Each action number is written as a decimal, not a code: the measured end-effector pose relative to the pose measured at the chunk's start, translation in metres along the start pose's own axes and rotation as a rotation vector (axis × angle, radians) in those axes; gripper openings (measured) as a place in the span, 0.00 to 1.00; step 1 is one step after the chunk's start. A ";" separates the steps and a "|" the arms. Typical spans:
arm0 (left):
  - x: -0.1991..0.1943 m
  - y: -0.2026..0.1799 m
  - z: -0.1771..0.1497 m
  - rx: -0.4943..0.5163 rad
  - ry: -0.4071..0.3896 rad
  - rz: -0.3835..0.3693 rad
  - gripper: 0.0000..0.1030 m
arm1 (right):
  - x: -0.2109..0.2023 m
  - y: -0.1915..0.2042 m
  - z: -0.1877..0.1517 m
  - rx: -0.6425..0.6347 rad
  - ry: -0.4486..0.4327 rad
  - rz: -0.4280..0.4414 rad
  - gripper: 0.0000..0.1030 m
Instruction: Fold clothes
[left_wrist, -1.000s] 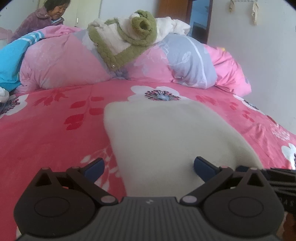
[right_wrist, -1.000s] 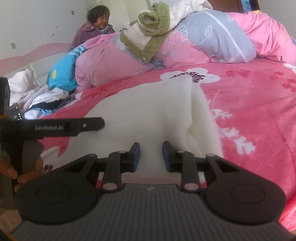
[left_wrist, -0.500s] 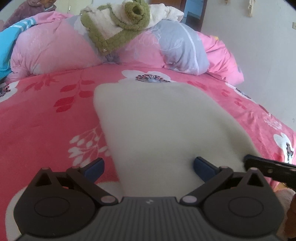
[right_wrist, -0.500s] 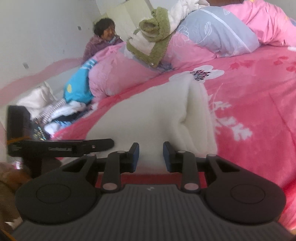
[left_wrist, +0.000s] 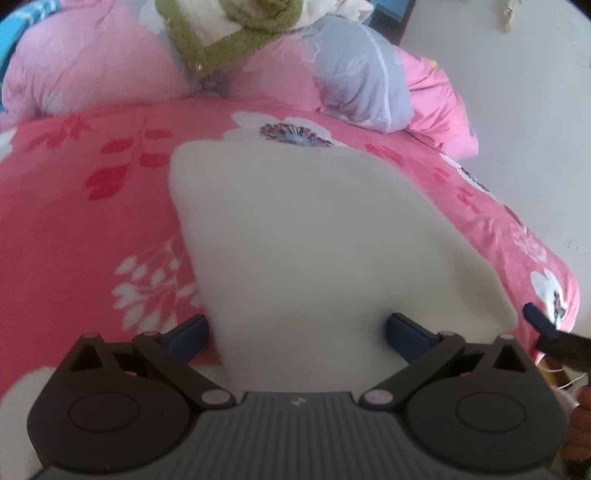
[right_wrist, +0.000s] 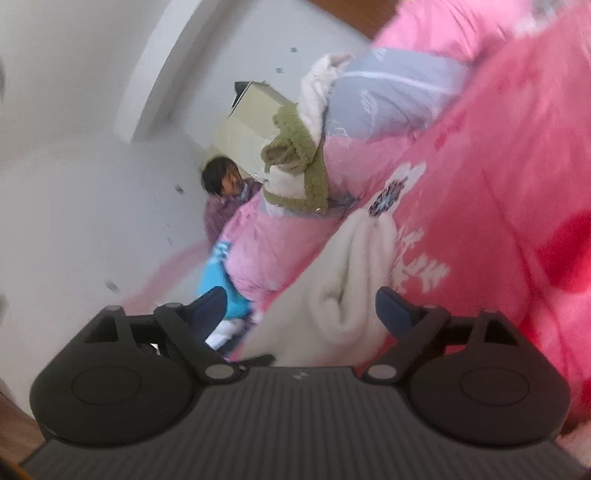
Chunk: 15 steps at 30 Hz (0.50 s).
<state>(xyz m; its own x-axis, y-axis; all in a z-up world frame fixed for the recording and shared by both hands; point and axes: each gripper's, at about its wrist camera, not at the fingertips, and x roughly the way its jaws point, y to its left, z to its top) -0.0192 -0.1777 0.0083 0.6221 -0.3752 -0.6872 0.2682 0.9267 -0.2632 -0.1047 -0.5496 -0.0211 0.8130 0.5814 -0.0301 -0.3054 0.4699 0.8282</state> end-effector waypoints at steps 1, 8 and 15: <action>0.001 -0.001 0.001 -0.006 0.004 0.000 1.00 | 0.001 -0.006 0.003 0.040 0.001 0.012 0.90; 0.004 -0.005 0.007 0.008 0.035 0.009 1.00 | 0.039 -0.017 0.031 0.082 0.068 -0.022 0.95; 0.005 0.003 0.005 -0.044 0.059 -0.030 1.00 | 0.118 -0.033 0.058 0.034 0.300 -0.182 0.95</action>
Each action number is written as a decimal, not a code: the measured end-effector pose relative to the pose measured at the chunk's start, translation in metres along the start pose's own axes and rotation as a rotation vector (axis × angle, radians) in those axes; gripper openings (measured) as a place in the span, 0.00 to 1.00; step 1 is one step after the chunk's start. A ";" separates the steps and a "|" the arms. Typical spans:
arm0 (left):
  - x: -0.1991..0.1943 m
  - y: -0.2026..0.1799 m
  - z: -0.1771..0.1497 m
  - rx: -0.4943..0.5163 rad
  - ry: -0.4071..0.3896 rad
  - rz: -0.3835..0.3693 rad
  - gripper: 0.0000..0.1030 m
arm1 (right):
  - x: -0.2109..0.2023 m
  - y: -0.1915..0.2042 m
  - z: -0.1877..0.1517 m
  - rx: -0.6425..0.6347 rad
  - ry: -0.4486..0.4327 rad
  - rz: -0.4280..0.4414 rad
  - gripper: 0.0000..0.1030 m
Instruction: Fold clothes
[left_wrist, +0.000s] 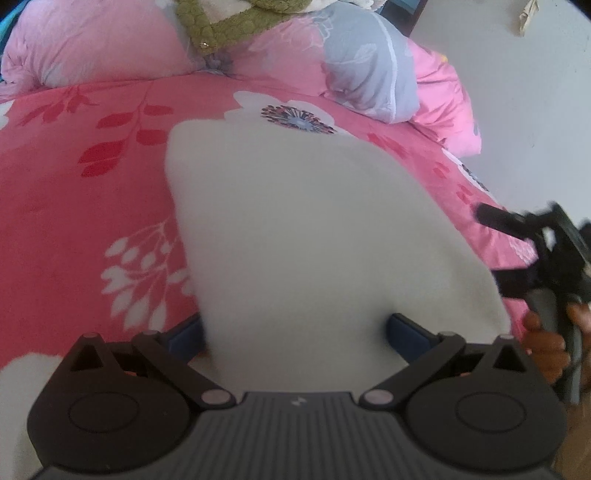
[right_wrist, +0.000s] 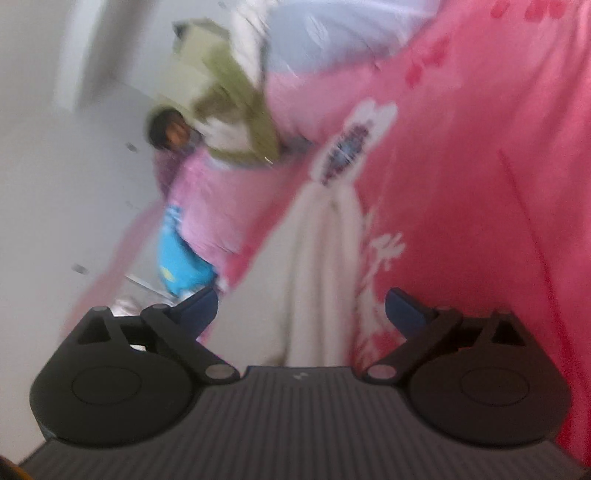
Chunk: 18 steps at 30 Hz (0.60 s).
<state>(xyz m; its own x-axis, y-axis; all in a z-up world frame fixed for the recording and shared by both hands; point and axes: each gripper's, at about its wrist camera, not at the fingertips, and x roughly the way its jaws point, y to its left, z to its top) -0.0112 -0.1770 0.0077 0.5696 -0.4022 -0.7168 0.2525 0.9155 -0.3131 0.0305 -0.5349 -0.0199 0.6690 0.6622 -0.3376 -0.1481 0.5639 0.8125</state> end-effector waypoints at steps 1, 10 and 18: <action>0.000 0.000 0.001 0.003 0.004 -0.003 1.00 | 0.008 0.003 0.003 -0.009 0.025 -0.021 0.95; -0.027 0.019 0.008 0.025 -0.071 -0.083 1.00 | 0.052 0.010 0.015 0.009 0.122 -0.028 0.97; 0.017 0.068 0.040 -0.135 -0.021 -0.226 1.00 | 0.052 0.002 0.018 0.008 0.136 0.033 0.98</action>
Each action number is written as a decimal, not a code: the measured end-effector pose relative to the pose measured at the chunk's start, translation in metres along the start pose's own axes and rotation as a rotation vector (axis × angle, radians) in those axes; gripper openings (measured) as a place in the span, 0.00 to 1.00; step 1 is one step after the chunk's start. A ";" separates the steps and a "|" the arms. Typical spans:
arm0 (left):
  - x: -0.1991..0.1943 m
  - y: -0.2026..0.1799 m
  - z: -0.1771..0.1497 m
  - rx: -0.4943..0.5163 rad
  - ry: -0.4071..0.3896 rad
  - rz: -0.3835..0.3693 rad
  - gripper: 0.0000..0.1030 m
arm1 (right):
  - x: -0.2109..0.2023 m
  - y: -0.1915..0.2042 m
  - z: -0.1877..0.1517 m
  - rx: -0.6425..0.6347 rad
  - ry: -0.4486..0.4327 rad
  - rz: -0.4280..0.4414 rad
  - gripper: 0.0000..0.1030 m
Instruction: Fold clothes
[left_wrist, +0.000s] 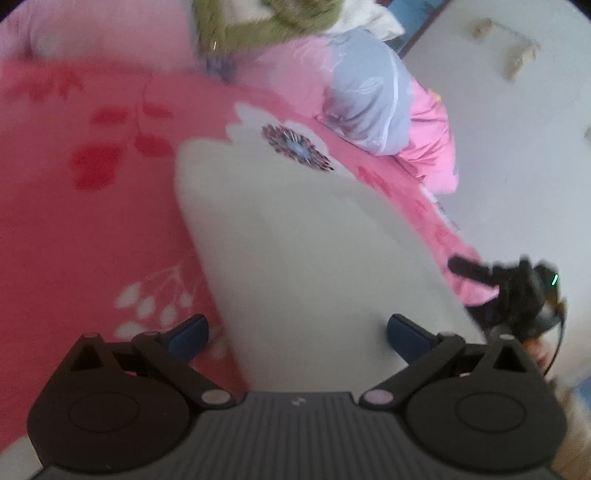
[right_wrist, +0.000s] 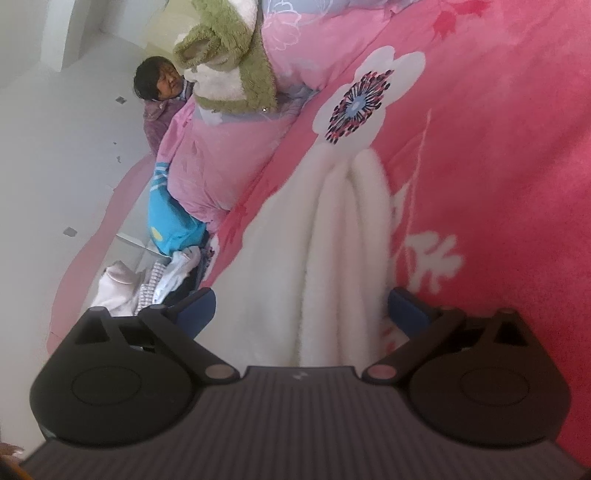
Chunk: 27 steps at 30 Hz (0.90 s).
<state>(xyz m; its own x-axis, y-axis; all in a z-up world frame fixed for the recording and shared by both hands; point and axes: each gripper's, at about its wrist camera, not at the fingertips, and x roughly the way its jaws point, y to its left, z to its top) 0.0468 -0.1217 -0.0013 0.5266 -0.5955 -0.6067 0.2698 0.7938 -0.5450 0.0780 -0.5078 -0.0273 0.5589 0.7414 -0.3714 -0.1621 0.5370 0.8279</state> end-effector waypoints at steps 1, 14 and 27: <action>0.005 0.004 0.004 -0.006 0.002 -0.021 1.00 | 0.000 -0.001 0.000 -0.002 -0.003 0.005 0.98; 0.052 0.020 0.044 -0.047 0.049 -0.093 1.00 | 0.001 0.001 -0.011 -0.088 -0.072 0.021 1.00; 0.064 0.033 0.051 -0.012 0.042 -0.189 1.00 | 0.039 -0.003 0.047 -0.084 0.063 0.056 1.00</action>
<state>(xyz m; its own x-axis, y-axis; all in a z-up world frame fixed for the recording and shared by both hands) 0.1309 -0.1274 -0.0287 0.4334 -0.7389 -0.5159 0.3513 0.6657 -0.6583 0.1379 -0.4994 -0.0242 0.4949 0.7938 -0.3533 -0.2610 0.5237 0.8109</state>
